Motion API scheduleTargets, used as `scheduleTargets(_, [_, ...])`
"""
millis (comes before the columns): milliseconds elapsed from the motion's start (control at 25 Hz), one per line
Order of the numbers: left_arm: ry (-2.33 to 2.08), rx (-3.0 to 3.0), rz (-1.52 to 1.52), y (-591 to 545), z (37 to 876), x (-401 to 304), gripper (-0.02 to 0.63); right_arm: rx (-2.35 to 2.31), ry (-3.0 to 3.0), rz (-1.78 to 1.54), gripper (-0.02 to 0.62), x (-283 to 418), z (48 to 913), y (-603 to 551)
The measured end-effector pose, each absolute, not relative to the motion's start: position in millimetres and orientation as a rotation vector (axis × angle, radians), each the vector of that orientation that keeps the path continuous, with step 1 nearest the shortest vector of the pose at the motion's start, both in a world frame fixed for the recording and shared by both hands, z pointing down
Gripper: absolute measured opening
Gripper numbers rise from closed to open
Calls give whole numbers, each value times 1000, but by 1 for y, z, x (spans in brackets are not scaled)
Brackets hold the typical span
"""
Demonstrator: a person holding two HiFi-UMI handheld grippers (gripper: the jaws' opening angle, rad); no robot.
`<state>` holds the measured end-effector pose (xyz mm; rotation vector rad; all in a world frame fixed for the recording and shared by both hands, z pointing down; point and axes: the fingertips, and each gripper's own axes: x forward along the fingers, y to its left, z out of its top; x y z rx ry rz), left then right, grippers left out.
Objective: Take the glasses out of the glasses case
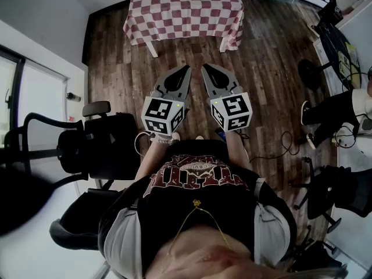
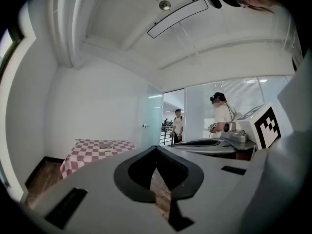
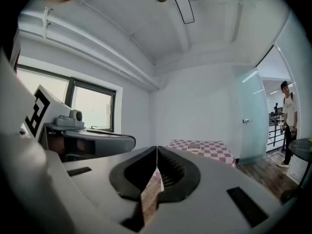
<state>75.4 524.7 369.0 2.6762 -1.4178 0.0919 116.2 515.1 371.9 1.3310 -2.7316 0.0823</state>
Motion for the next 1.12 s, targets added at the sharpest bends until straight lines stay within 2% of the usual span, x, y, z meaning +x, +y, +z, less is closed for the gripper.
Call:
scheduleTargets(640, [-1435, 2621, 99, 521, 384, 92, -3, 1294, -2764, 118, 21, 132, 382, 516])
scheduleTargets(1120, [-1383, 2637, 91, 443, 385, 73, -3, 1325, -2740, 120, 21, 113, 383, 445])
